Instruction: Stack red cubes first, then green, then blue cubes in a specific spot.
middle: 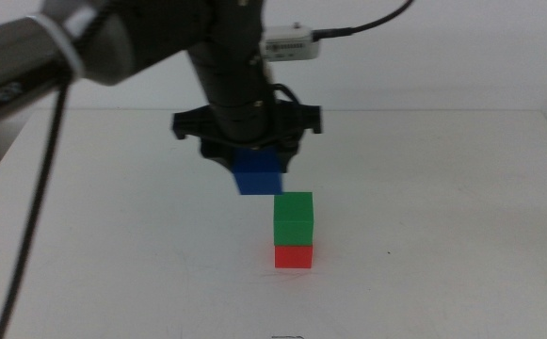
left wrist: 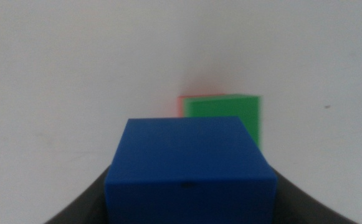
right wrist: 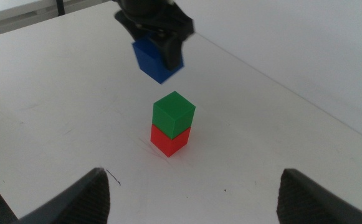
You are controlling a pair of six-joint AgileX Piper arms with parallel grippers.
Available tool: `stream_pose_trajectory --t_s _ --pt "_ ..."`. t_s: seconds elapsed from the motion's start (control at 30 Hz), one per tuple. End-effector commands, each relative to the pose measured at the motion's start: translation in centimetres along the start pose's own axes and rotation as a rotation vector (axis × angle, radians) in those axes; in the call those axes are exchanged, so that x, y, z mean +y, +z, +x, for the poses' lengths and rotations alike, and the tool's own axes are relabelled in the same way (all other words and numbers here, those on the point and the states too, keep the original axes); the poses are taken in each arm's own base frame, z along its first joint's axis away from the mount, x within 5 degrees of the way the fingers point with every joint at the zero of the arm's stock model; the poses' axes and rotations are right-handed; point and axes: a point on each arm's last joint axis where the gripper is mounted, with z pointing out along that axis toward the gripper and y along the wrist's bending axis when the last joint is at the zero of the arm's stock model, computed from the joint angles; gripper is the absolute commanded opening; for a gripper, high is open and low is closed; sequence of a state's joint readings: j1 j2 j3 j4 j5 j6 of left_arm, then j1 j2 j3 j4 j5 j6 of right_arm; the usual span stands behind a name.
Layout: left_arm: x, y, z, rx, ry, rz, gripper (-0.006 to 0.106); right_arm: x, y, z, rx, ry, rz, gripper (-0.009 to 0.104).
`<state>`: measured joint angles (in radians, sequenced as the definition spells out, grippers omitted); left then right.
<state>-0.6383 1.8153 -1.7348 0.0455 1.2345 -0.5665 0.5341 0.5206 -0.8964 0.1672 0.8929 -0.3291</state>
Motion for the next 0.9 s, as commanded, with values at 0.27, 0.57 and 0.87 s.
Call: stream_pose_trajectory --t_s 0.27,0.57,0.87 --pt "-2.6 -0.1 0.1 0.061 -0.029 0.029 0.001 -0.3 -0.4 -1.1 -0.082 -0.009 0.031 0.082" --pt "-2.8 -0.2 0.1 0.063 -0.031 0.044 0.003 -0.3 -0.4 -1.1 -0.082 -0.009 0.031 0.082" --pt "-3.1 1.3 -0.4 0.045 -0.017 0.033 0.003 -0.3 -0.4 -1.1 -0.082 -0.009 0.031 0.082"
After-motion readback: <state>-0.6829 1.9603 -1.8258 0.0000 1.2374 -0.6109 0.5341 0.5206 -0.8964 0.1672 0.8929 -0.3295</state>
